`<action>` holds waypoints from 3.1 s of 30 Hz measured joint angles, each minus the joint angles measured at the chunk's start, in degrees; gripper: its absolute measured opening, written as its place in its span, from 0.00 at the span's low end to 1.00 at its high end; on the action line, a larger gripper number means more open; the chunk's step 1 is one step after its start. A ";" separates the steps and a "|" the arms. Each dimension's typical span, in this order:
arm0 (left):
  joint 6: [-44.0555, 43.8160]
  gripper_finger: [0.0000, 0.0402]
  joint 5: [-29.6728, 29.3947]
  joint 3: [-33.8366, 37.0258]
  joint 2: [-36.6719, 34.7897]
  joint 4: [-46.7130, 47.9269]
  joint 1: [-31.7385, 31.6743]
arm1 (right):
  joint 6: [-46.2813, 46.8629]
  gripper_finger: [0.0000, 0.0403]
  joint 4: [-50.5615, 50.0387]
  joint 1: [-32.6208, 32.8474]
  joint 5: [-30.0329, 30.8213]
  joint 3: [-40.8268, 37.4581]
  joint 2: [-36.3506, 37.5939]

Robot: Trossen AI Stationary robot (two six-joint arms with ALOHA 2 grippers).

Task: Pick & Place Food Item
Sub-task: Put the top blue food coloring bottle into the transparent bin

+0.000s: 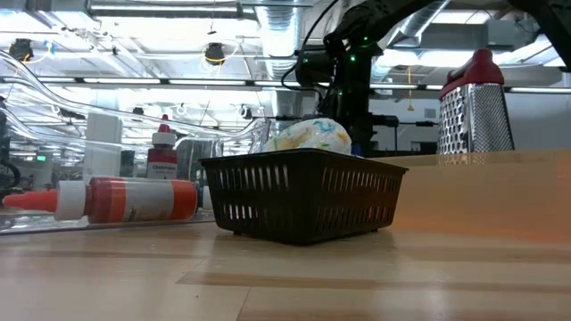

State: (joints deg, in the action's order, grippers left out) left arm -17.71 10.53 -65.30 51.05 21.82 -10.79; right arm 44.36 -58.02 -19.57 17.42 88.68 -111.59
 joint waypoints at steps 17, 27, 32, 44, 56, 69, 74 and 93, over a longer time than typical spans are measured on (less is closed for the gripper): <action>-0.64 0.37 0.07 0.04 0.81 -0.12 2.29 | 2.04 0.22 0.47 3.87 6.88 -0.01 8.47; -0.50 0.37 0.30 0.04 0.96 -1.72 4.07 | 7.74 0.58 -1.38 2.80 -1.15 -2.60 7.26; -0.93 0.37 0.29 0.04 0.94 -1.79 5.09 | 8.61 0.61 -1.13 1.62 -2.63 -5.21 7.50; -2.27 0.37 0.26 0.04 0.94 -1.79 5.38 | 7.74 0.61 6.48 0.24 -5.07 -9.94 7.28; -2.52 0.37 -0.64 0.04 0.94 -1.72 5.38 | 6.83 0.49 9.50 -0.14 -4.87 -11.19 7.26; -3.61 0.37 -0.64 0.04 0.94 -1.68 5.38 | 6.19 0.25 8.73 0.69 -3.90 -11.02 7.42; -3.40 0.37 -0.64 0.02 0.92 -0.41 5.38 | 6.22 0.25 8.84 3.59 -2.94 -7.52 9.33; -1.72 0.37 -1.12 -0.06 -2.31 12.65 6.30 | 17.34 0.25 27.03 30.69 1.50 10.58 0.66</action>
State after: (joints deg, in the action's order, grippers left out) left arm -19.43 9.41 -65.35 48.73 34.47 -4.49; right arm 61.70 -30.99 11.12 18.92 99.27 -110.93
